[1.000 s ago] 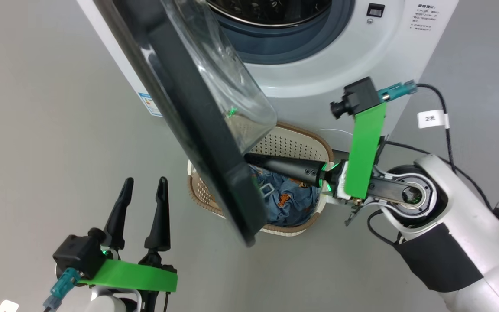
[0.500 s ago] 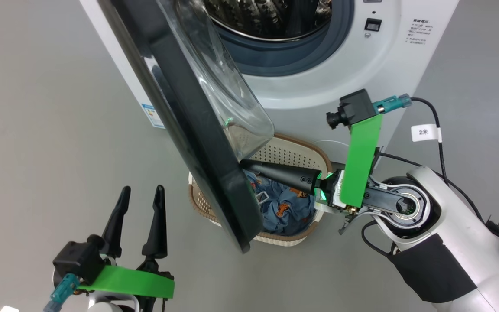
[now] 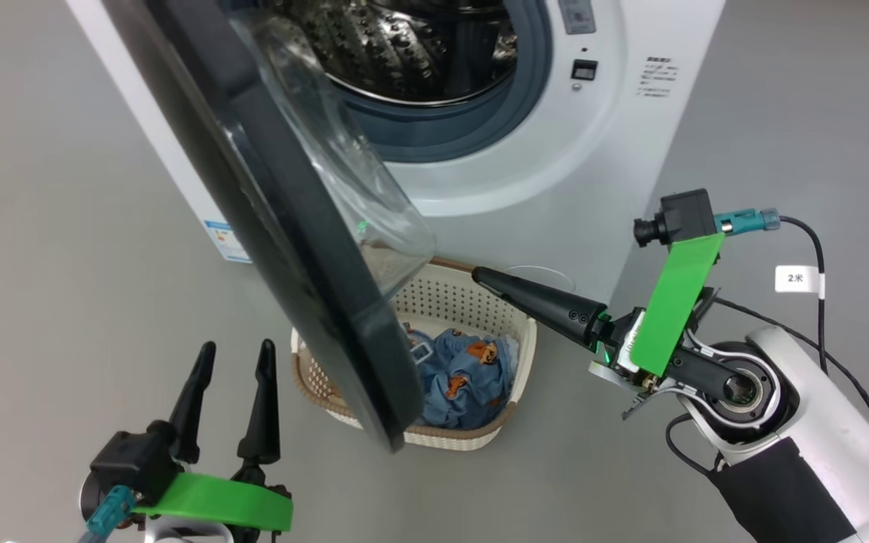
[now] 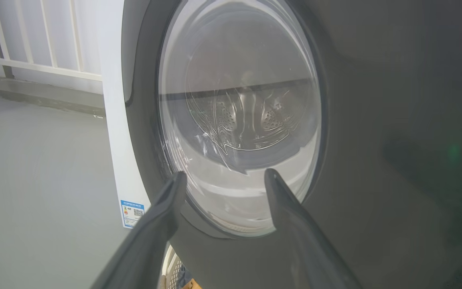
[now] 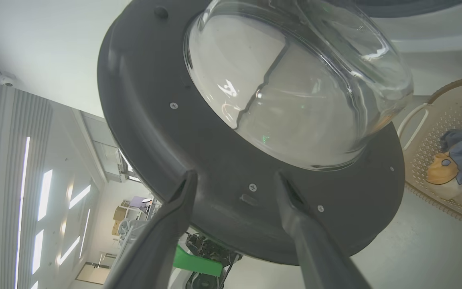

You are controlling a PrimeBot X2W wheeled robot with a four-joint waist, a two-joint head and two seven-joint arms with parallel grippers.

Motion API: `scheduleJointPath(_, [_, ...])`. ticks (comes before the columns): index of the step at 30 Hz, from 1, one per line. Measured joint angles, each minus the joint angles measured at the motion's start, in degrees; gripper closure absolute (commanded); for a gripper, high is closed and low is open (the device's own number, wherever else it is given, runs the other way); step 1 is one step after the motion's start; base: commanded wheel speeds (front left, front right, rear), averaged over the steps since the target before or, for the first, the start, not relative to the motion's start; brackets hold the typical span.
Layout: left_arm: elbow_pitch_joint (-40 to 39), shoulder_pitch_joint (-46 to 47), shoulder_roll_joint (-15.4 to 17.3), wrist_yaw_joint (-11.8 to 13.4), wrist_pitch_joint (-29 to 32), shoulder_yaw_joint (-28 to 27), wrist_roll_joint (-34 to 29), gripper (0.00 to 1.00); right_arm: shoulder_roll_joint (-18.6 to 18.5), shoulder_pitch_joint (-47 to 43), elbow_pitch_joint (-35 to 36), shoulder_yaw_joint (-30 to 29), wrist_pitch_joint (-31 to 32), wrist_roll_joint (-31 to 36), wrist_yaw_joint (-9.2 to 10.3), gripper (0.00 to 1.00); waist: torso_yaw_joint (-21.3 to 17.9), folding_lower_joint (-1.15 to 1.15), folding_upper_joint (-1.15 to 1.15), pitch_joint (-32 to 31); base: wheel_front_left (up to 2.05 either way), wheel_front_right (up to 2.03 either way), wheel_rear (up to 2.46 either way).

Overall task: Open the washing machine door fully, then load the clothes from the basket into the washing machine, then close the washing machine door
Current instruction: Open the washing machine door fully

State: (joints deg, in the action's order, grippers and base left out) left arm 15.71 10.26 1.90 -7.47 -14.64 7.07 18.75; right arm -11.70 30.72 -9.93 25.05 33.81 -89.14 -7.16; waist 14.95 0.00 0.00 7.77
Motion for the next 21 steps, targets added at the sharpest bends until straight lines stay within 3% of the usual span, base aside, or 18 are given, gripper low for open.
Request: scheduleJointPath(21, [-0.6, -4.2, 1.9, 0.0, 0.0, -6.0, -0.2, 0.00, -5.5, -8.3, -2.6, 1.6, -16.4, 3.5, 0.00, 0.00, -8.8, 0.00, 0.00, -3.3, 0.00, 0.00, 0.00])
